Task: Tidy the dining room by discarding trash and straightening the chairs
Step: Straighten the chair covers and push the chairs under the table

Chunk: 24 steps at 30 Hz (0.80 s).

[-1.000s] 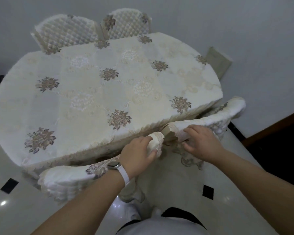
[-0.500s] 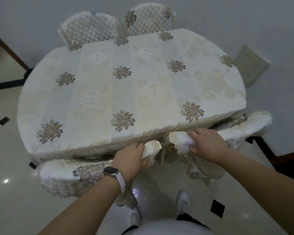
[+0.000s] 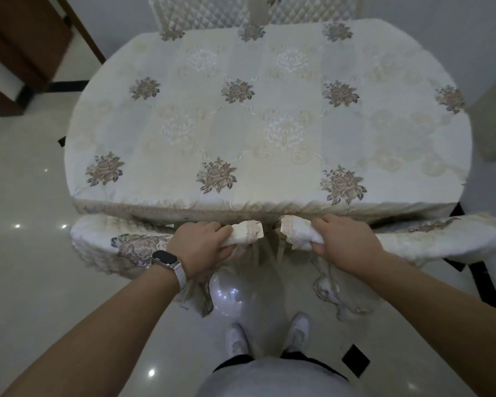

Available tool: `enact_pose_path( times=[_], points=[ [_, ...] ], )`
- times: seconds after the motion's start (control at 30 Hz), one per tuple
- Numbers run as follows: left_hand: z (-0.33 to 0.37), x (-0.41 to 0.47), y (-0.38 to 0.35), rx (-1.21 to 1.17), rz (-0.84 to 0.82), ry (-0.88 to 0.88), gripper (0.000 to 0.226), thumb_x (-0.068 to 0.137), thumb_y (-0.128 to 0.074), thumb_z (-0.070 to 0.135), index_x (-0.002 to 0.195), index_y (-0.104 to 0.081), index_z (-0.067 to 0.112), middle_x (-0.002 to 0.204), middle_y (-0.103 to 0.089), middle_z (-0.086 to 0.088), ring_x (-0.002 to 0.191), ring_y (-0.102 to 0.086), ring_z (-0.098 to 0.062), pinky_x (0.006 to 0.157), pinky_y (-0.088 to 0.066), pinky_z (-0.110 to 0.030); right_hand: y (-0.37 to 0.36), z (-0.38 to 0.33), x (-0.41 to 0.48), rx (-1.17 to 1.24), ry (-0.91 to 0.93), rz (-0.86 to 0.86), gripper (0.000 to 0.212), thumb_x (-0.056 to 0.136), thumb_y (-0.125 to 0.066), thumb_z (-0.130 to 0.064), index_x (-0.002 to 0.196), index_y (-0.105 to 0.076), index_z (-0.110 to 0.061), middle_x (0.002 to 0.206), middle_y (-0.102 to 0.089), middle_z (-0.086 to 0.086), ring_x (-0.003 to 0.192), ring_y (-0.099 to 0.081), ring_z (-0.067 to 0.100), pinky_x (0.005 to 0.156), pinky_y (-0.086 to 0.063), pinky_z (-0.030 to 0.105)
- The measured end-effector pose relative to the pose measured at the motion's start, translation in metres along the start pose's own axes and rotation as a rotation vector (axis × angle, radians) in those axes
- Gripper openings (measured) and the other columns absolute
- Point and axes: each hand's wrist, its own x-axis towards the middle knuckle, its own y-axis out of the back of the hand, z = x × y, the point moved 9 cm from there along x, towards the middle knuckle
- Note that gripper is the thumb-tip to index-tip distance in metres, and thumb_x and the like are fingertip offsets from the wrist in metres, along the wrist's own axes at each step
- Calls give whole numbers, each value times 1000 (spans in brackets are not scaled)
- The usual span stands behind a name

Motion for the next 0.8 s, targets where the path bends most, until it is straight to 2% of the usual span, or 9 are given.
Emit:
enact_pose_path(
  times=[0.17, 0.3, 0.47, 0.57, 0.8],
  points=[
    [2, 6, 2, 12, 53, -2, 41, 85, -41, 53, 86, -66, 20, 64, -60, 3, 46, -55, -22, 43, -22, -24, 1, 0, 1, -41, 4, -18, 34, 90, -50, -53, 107, -54, -23, 105, -58, -2, 99, -61, 23, 63, -35, 32],
    [5, 8, 6, 28, 76, -26, 30, 82, -62, 49, 84, -66, 19, 65, -60, 3, 45, -54, -22, 43, -20, -23, 4, -2, 1, -47, 4, -33, 34, 90, -50, -52, 108, -55, -23, 104, -58, -3, 98, -61, 21, 63, -35, 30],
    [2, 8, 4, -2, 93, -27, 43, 85, -39, 52, 86, -67, 20, 63, -59, 4, 45, -53, -20, 41, -22, -22, -2, -1, 1, -55, -2, -80, 40, 89, -48, -59, 109, -54, -24, 106, -58, -3, 99, -61, 21, 65, -38, 30],
    [1, 7, 2, -9, 75, -30, 44, 85, -38, 53, 87, -67, 20, 65, -60, 3, 46, -54, -21, 41, -24, -22, -1, -3, 1, -73, -3, -108, 44, 91, -47, -61, 112, -54, -24, 108, -57, -2, 100, -61, 21, 64, -34, 30],
    [3, 6, 1, -49, 64, -36, 41, 85, -39, 51, 84, -65, 19, 67, -61, 2, 50, -56, -22, 40, -32, -26, 7, -5, -3, -15, -22, -79, 41, 90, -52, -53, 116, -51, -22, 116, -52, -3, 109, -54, 21, 70, -38, 31]
  ],
)
